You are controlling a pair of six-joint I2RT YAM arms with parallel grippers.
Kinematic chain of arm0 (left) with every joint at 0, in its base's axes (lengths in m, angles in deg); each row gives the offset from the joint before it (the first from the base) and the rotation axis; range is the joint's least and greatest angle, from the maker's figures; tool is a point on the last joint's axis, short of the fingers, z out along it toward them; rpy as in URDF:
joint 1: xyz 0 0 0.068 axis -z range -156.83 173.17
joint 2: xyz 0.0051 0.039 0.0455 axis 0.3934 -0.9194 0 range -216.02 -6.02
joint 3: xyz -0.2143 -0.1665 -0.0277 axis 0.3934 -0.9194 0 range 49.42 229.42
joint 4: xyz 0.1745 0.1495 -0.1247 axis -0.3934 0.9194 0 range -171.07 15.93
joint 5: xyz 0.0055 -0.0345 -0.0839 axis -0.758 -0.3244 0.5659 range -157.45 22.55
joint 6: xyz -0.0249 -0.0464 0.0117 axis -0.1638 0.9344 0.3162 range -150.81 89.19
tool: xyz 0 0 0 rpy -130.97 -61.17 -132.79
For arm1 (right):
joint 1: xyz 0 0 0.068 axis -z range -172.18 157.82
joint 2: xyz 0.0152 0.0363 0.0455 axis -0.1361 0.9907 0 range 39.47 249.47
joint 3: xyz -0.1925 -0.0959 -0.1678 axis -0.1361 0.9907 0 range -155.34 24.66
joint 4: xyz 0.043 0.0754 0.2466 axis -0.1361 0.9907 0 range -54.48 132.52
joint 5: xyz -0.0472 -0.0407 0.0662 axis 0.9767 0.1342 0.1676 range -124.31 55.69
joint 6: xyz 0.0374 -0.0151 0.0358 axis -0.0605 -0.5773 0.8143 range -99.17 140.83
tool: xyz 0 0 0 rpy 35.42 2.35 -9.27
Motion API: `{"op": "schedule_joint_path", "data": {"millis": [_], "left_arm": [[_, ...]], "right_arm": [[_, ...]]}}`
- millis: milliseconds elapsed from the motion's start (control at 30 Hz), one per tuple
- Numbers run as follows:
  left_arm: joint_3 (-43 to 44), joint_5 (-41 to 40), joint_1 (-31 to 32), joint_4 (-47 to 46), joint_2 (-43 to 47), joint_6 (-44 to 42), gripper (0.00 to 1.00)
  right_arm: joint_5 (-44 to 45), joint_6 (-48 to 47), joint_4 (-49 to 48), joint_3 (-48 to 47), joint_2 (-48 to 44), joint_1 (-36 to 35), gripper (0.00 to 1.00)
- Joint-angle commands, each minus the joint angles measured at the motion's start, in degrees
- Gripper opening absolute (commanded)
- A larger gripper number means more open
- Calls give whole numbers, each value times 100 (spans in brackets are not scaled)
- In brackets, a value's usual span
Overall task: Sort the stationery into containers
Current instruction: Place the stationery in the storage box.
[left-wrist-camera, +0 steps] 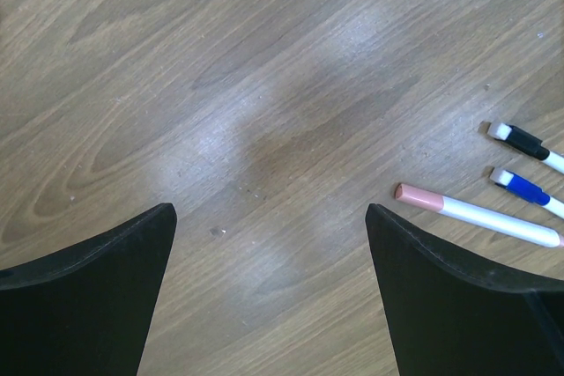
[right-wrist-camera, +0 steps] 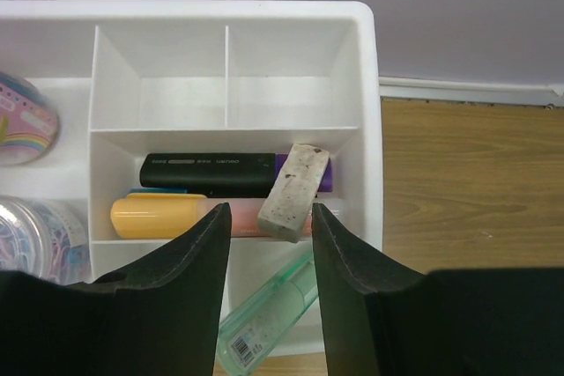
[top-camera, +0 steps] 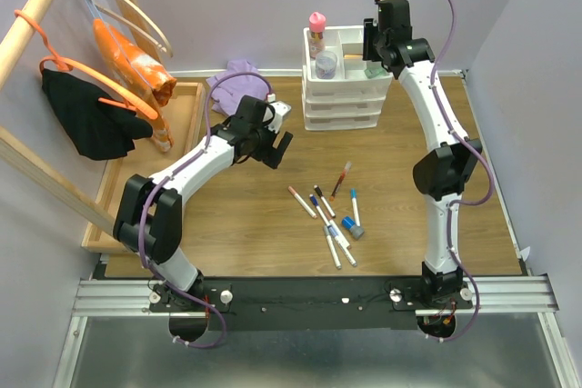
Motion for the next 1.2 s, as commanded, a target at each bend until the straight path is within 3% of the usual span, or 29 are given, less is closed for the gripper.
{"op": "schedule_joint_path", "data": {"millis": [0, 167, 467, 1167], "left_arm": [[281, 112, 33, -23, -114, 59, 98], [343, 112, 33, -6, -167, 67, 98], [317, 103, 33, 3, -149, 59, 98], [387, 243, 68, -58, -211, 217, 98]], "right_arm": [[210, 95, 50, -96, 194, 74, 49], [228, 130, 23, -122, 273, 100, 45], [114, 130, -3, -140, 229, 118, 26], [122, -19, 120, 1073, -1168, 118, 22]]}}
